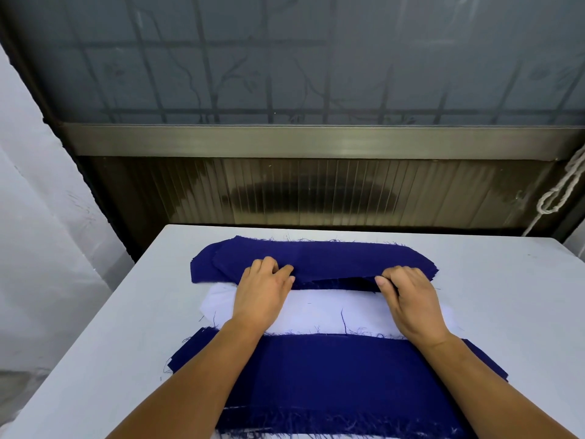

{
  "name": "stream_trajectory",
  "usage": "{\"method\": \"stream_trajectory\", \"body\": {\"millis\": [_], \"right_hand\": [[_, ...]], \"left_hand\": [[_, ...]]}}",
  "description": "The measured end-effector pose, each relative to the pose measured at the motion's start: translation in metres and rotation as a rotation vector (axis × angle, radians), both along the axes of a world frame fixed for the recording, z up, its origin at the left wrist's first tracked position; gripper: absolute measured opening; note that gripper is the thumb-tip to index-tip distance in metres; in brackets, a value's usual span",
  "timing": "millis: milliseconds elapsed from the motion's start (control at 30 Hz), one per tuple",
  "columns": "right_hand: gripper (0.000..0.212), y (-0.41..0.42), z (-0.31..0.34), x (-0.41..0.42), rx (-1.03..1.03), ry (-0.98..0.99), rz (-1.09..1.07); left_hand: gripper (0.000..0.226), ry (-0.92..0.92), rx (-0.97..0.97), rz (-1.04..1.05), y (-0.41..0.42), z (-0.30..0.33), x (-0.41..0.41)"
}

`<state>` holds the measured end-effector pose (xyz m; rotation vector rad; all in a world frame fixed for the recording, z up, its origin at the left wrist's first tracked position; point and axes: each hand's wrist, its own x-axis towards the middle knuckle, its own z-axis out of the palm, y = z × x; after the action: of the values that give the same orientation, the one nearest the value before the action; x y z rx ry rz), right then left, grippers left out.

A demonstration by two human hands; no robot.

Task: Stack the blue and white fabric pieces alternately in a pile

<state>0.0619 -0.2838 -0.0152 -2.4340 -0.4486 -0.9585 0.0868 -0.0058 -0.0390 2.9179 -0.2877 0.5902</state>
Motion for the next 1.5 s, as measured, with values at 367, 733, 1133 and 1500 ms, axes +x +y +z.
{"method": "stream_trajectory", "body": {"millis": [367, 733, 1133, 1500], "right_hand": [[0.026, -0.004, -0.002, -0.003, -0.048, 0.031, 0.008], [0.005, -0.021, 0.03, -0.023, -0.177, 0.447, 0.114], [0.01, -0.059, 0.106, -0.093, 0.13, 1.019, 0.334], [0.019, -0.056, 0.09, -0.1, -0.031, 0.254, 0.039]], "left_hand": [[0.026, -0.059, -0.086, 0.074, 0.003, 0.003, -0.002], [0.017, -0.183, -0.283, 0.001, 0.032, 0.038, -0.028], [0.015, 0.343, -0.265, -0.29, 0.082, 0.114, -0.114], [0.008, -0.106, -0.128, -0.341, 0.094, 0.117, -0.107]]}}
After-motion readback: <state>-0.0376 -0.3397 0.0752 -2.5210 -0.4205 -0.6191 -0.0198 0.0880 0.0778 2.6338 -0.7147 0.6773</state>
